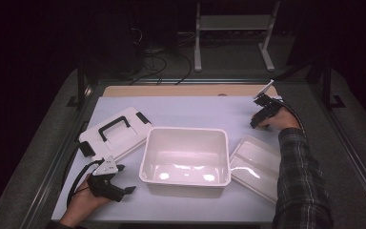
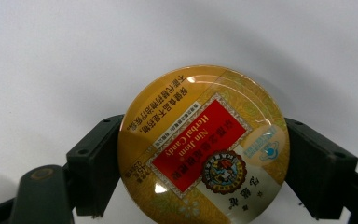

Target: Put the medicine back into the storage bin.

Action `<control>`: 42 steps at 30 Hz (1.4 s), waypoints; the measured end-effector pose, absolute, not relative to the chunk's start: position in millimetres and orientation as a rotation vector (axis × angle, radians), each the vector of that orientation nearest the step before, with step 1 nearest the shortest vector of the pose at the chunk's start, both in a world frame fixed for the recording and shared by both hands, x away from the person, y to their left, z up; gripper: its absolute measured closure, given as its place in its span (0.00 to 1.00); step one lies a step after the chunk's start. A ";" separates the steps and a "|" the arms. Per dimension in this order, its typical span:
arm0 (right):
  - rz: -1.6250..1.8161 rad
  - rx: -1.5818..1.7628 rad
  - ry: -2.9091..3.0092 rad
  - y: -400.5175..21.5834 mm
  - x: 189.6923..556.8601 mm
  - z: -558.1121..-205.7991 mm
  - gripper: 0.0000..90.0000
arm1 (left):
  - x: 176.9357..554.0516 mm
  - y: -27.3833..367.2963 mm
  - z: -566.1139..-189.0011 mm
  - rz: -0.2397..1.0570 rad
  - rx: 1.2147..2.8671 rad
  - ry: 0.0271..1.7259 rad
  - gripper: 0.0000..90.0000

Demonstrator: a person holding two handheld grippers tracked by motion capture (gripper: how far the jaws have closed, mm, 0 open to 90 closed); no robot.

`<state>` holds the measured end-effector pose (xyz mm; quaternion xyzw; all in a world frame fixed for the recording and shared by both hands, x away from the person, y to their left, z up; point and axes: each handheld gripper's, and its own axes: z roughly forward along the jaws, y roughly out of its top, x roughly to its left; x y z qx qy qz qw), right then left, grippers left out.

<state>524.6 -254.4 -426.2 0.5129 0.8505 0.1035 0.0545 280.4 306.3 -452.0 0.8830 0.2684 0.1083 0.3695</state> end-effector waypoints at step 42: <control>0.507 1.143 2.703 -218.1 451.6 -311.8 0.22 | 280.4 306.2 -452.0 0.280 2.267 0.688 0.09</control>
